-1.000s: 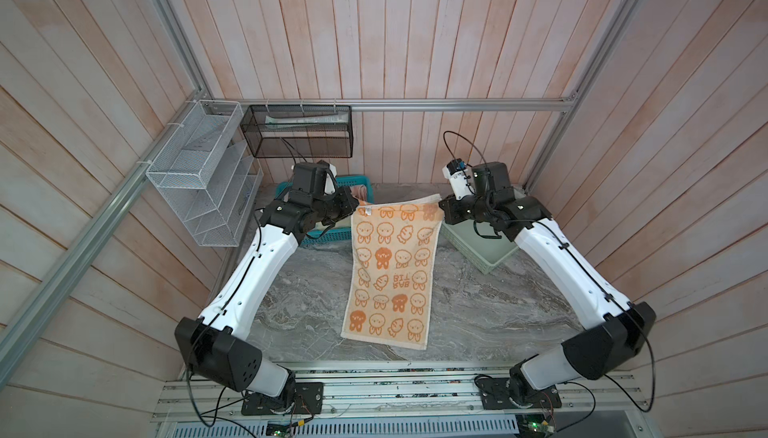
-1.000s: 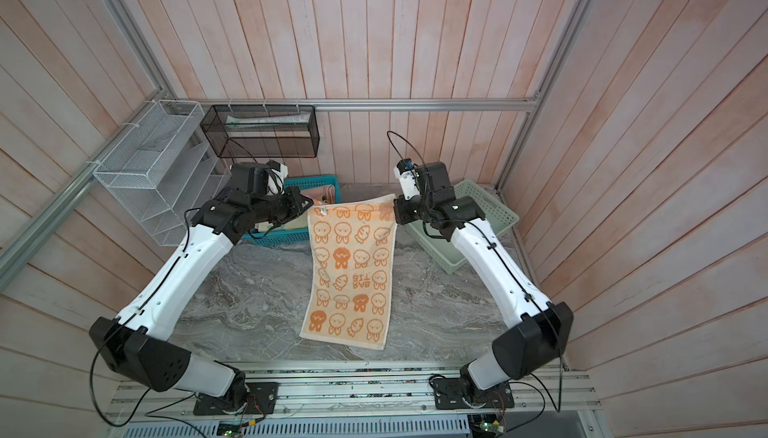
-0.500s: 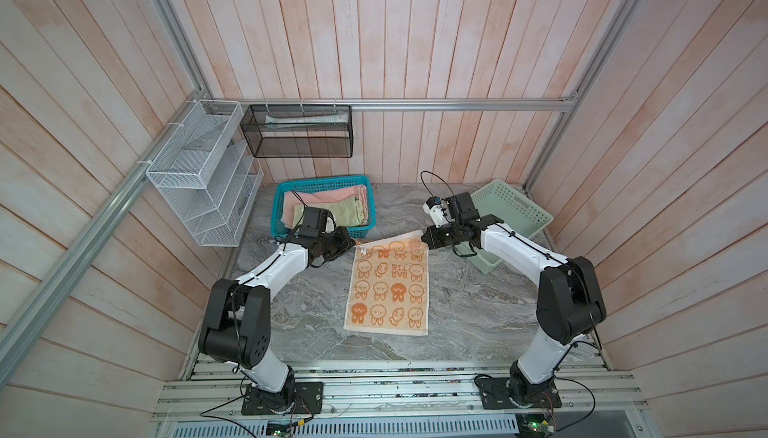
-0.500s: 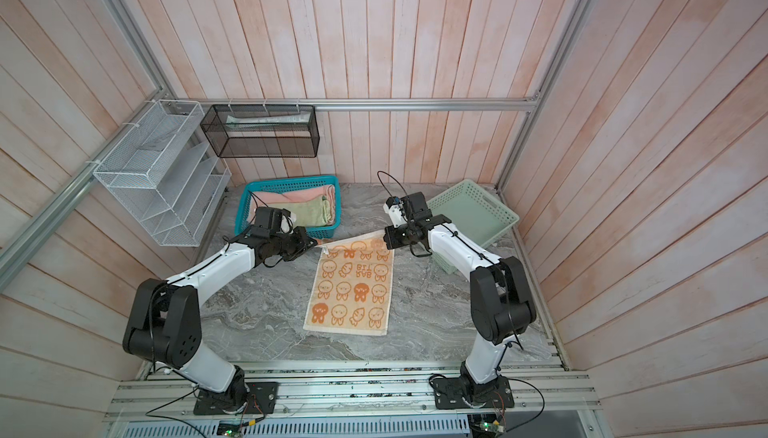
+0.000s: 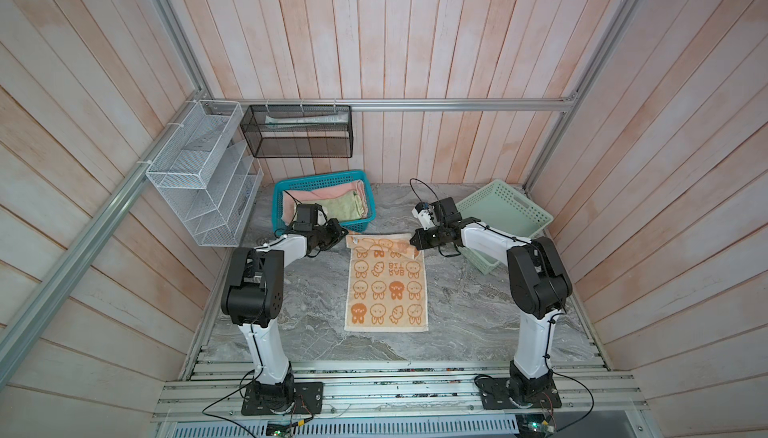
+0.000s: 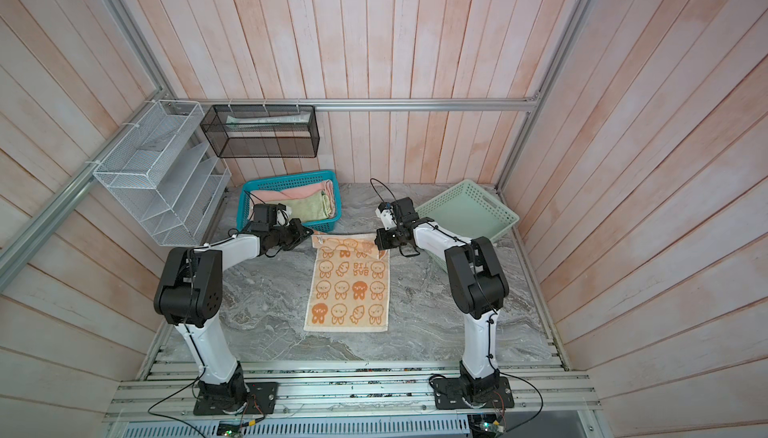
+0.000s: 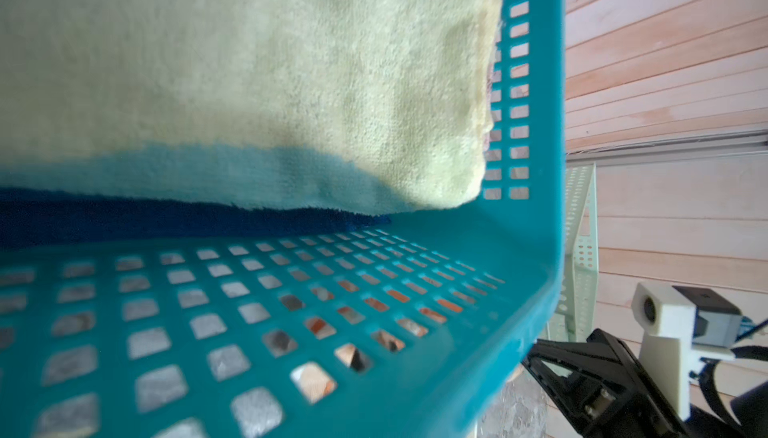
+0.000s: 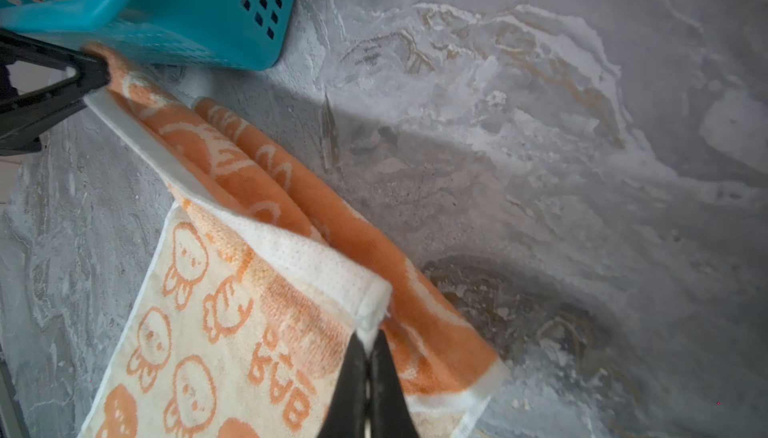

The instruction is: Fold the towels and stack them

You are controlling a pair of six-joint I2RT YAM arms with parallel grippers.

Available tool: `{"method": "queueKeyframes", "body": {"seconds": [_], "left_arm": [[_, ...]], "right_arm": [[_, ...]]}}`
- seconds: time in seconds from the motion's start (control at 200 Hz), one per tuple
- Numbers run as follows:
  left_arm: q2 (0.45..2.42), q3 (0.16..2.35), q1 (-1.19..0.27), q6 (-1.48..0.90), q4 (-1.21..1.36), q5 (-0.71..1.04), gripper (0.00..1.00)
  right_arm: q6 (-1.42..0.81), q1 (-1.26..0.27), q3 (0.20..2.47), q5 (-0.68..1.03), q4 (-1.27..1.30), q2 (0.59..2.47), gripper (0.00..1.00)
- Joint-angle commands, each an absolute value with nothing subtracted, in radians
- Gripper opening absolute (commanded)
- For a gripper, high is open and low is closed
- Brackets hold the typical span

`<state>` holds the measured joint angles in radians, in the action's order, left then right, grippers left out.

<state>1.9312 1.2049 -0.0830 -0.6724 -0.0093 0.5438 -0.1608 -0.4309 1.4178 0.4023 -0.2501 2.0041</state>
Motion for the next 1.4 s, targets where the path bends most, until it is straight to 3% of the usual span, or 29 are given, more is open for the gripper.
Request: {"method": "queueKeyframes", "body": {"seconds": [0.0,0.19,0.49,0.65,0.82,0.94,1.015,1.17,1.395], "left_arm": [[1.971,1.293,-0.027,-0.596,0.012,0.497,0.00],[1.961,1.307,-0.014,-0.584,-0.001,0.522,0.00],[1.733,1.086,-0.071,-0.604,-0.004,0.546,0.00],[1.580,0.931,-0.123,-0.631,-0.038,0.528,0.00],[1.421,0.677,-0.184,-0.706,-0.024,0.503,0.00],[1.354,0.515,-0.253,-0.795,0.046,0.495,0.00],[1.340,0.456,-0.281,-0.825,0.064,0.483,0.00],[1.334,0.423,-0.289,-0.841,0.059,0.488,0.00],[1.311,0.469,-0.308,-0.795,-0.026,0.456,0.01]], "right_arm": [[-0.148,-0.431,1.479,0.361,-0.254,2.033,0.00],[-0.112,-0.431,1.552,0.317,-0.299,2.052,0.00],[-0.003,-0.431,1.569,0.266,-0.355,1.972,0.00],[0.055,-0.431,1.416,0.259,-0.328,1.843,0.00],[0.033,-0.433,1.109,0.296,-0.263,1.652,0.00],[-0.053,-0.437,0.907,0.374,-0.233,1.513,0.34],[-0.122,-0.439,0.830,0.396,-0.238,1.445,0.45],[-0.315,-0.439,0.803,0.328,-0.308,1.371,0.47],[-0.543,-0.478,0.836,0.394,-0.276,1.423,0.47]]}}
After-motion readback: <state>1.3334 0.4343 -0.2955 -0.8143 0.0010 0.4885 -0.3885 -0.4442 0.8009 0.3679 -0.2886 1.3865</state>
